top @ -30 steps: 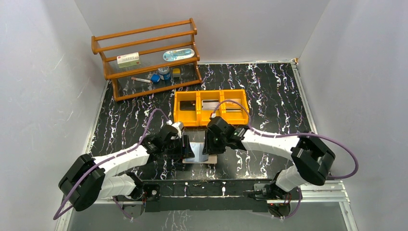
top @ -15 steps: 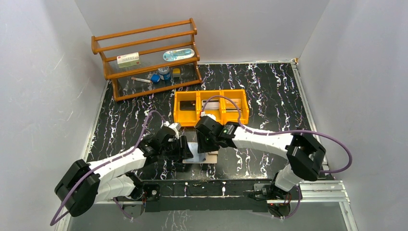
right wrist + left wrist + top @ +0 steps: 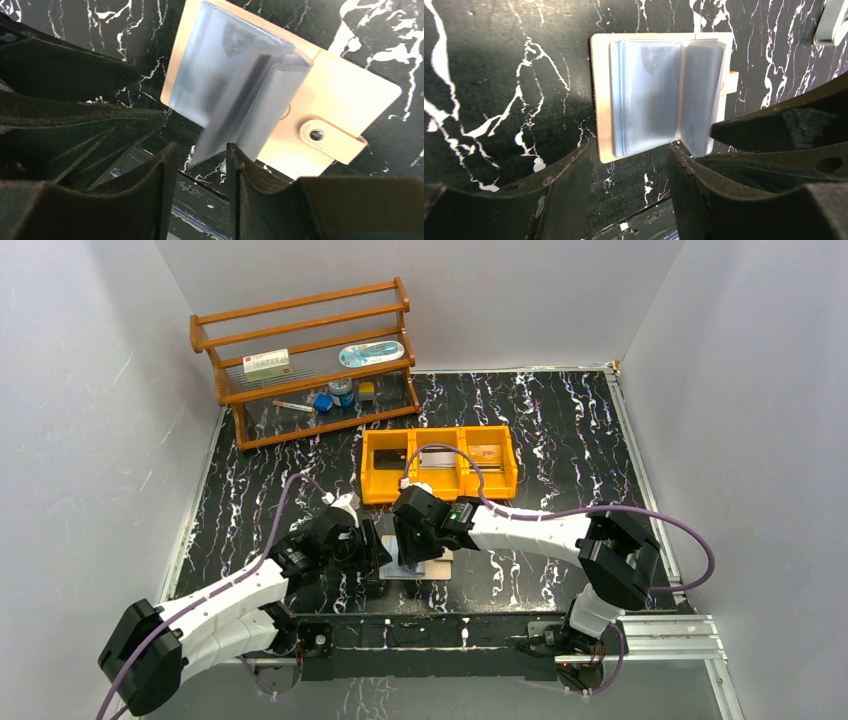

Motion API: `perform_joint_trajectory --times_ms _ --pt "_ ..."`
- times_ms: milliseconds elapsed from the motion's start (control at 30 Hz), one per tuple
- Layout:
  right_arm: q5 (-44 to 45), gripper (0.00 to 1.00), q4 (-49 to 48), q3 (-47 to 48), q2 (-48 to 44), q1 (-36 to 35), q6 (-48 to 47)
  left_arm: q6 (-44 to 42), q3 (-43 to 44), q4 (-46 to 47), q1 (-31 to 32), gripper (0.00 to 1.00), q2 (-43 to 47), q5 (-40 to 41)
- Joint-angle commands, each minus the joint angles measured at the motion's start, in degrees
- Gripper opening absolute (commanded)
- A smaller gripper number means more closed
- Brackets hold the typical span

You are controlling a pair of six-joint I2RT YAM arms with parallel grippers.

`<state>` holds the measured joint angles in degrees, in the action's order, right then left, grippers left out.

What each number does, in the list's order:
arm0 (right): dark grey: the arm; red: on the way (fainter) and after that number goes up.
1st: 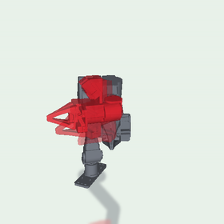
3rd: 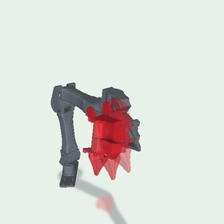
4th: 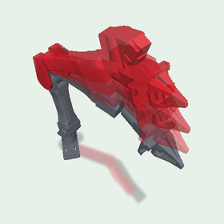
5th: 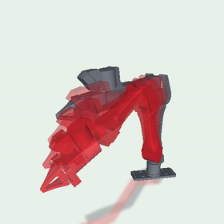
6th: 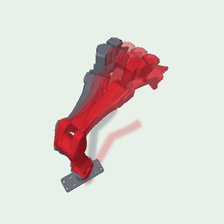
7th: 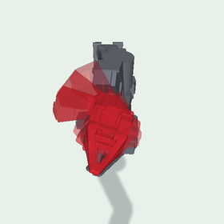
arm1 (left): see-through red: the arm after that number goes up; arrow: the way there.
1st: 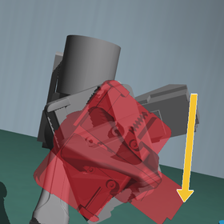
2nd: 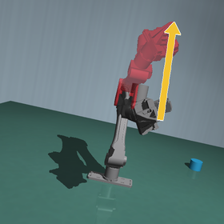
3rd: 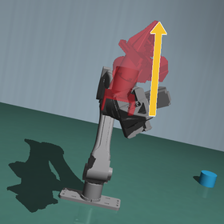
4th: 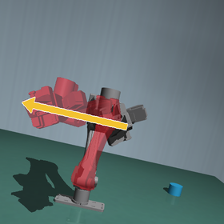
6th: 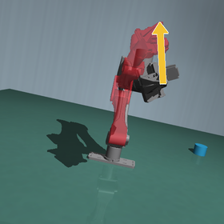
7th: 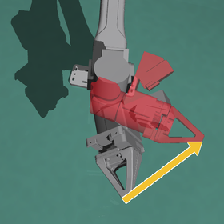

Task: Take the credit cards out of the card holder

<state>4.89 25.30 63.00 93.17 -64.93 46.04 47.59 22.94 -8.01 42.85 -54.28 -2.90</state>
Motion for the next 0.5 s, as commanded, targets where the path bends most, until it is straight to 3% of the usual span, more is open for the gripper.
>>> perform_joint_trajectory --times_ms 0,200,467 --pt "-2.26 0.49 -3.74 2.03 1.02 -0.28 -0.27 2.98 -0.77 -5.11 -0.14 0.53 3.82 4.98" --pt "-0.57 0.51 -4.78 0.06 1.18 -0.21 -0.25 4.26 -1.15 -8.06 -0.14 0.53 7.43 7.22" --pt "11.76 0.48 3.15 -4.42 -1.02 0.85 2.34 3.55 -0.64 -8.42 -0.14 0.54 8.14 6.39"
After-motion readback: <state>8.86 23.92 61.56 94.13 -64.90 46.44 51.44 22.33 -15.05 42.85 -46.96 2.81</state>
